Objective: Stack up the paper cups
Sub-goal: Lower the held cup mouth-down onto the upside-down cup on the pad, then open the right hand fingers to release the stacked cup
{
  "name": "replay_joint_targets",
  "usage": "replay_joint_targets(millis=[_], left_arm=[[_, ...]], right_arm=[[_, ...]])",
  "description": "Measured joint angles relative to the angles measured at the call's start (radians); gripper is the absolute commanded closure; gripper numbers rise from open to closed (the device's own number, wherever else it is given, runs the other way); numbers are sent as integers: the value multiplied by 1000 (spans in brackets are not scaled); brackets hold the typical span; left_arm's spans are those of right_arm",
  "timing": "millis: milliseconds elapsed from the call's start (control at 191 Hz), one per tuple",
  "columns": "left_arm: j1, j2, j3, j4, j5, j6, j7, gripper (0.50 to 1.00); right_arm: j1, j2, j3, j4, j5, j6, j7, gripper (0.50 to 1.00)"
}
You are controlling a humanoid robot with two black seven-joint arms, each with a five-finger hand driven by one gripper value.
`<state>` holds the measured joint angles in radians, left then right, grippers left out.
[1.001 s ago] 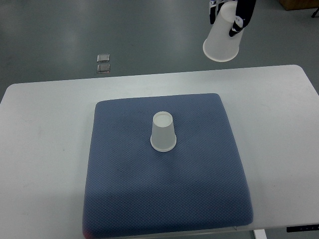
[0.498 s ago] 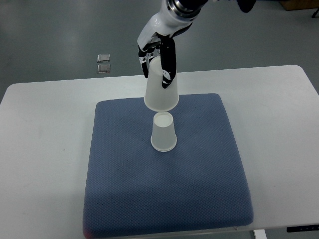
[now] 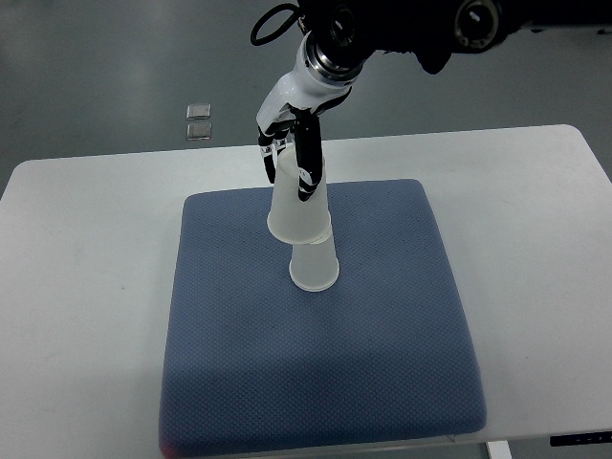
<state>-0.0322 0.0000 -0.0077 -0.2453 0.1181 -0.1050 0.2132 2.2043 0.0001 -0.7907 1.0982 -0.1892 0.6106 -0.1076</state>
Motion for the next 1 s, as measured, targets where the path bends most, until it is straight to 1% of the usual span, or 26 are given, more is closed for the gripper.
replay_joint_targets(millis=[325,718,1001], left_arm=[[0,0,0,1,0,0,0,500],[0,0,0,2,0,0,0,500],[0,0,-1,3,0,0,0,500]], right_arm=[[-42,0,-10,-11,-2,-57,0,807],[-99,0,-16,-31,-7,-90,0,803],[-124,0,-26,-35,-10,-94,-1,801]])
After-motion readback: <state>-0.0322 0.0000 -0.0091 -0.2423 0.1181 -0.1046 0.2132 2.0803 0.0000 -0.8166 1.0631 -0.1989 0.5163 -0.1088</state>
